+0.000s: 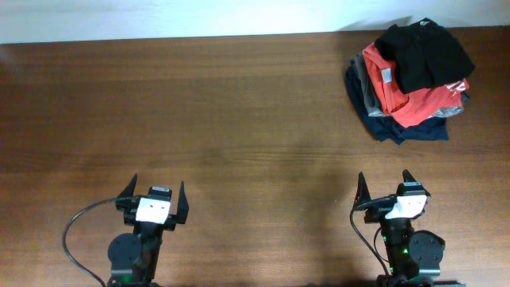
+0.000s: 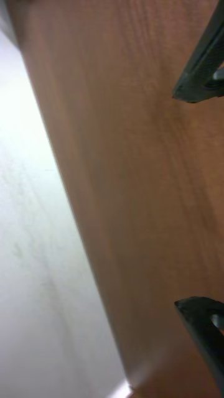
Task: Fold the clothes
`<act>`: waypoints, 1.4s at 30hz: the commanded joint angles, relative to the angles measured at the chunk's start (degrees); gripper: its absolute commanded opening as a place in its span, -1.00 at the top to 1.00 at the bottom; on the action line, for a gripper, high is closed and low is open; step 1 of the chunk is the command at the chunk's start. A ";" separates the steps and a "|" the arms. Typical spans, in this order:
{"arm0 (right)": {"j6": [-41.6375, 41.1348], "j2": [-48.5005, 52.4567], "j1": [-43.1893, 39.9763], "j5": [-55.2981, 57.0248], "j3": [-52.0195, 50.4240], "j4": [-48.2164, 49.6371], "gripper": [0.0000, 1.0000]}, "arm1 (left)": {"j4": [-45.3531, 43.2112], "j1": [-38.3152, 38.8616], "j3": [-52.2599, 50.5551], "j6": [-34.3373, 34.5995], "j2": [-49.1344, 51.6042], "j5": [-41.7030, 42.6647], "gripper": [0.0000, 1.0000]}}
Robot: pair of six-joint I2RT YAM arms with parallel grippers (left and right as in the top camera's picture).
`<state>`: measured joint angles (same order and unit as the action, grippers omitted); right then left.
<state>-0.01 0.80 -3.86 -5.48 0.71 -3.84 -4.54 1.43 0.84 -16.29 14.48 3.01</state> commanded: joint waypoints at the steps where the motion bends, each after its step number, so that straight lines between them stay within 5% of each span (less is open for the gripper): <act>1: 0.00 -0.48 0.46 -0.11 -0.39 -0.20 -0.97 | 5.86 -0.48 -0.31 0.55 -5.57 -2.58 -0.98; 8: 0.00 -0.48 0.48 -0.11 -0.39 -0.20 -0.97 | 9.14 -0.48 -0.31 0.55 -14.29 -3.28 -0.98; 42: 0.00 -0.48 0.46 -0.11 -0.39 -0.20 -0.97 | 9.31 -2.89 -0.31 0.57 -14.19 -2.38 -0.98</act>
<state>0.01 0.80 -3.86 -5.48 0.71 -3.84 4.38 -1.17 0.69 -16.29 0.84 0.60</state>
